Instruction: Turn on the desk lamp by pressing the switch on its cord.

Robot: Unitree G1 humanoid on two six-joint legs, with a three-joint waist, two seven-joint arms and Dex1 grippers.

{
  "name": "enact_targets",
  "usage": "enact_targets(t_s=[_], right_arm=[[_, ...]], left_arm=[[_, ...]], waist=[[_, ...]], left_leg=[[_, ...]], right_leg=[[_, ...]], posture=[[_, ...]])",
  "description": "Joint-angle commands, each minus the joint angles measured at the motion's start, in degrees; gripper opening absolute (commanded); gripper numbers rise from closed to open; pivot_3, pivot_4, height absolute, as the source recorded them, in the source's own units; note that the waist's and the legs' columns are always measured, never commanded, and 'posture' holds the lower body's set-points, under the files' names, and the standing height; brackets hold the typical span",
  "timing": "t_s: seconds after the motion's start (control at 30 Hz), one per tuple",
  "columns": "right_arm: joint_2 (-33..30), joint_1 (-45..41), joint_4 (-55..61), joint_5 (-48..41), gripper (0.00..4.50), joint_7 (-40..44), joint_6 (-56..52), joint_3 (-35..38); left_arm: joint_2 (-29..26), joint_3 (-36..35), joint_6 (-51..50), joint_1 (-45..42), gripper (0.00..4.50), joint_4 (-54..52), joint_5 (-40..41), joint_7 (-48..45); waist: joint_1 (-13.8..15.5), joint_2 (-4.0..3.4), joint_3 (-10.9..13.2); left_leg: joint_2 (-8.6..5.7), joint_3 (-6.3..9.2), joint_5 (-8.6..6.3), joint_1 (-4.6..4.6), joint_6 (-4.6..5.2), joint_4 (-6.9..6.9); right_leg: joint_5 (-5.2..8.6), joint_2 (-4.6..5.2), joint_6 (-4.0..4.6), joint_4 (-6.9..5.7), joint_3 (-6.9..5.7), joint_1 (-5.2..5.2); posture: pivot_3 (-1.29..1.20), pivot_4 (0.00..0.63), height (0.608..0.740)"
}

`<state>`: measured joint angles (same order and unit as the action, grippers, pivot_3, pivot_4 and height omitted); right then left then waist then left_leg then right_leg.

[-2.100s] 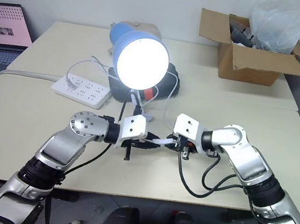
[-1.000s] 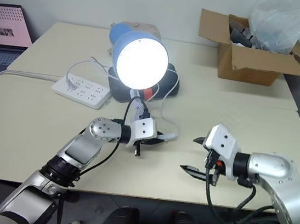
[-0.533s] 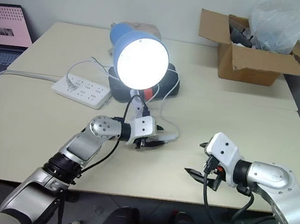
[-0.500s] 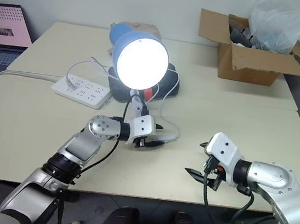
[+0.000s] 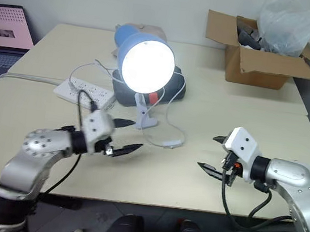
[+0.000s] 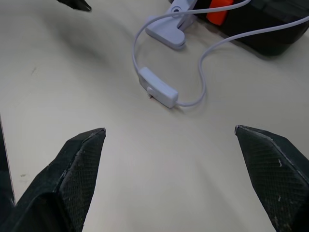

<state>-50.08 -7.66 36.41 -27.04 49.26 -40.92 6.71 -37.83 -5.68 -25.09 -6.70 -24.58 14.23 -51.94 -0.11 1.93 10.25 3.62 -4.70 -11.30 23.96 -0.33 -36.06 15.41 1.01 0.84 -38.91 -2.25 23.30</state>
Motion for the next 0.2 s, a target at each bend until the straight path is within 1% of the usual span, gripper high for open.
enact_targets(t_s=[0.03, 0.2], right_arm=[[-1.7, 1.5, -0.3, -1.0, 4.50, 3.4, 4.3, 3.8], [-2.1, 1.4, -2.1, -0.9, 4.50, 4.0, 6.0, 3.7]], left_arm=[[-2.4, -5.3, -3.1, 3.1, 3.67, -4.2, 4.1, 0.3], [-3.5, -6.4, -3.8, 3.5, 3.67, -3.9, 6.8, 0.1]], waist=[[0.0, 0.00, 0.0], [0.1, 0.00, 0.0]], left_leg=[[0.00, 0.00, 0.00, -0.02, 0.00, 0.00], [-0.03, 0.02, 0.00, -0.07, -0.01, -0.03]], right_leg=[[0.00, 0.00, 0.00, -0.01, 0.00, 0.00], [0.00, 0.03, 0.02, 0.00, 0.00, -0.04]], posture=[[0.00, 0.150, 0.740], [0.00, 0.150, 0.740]])
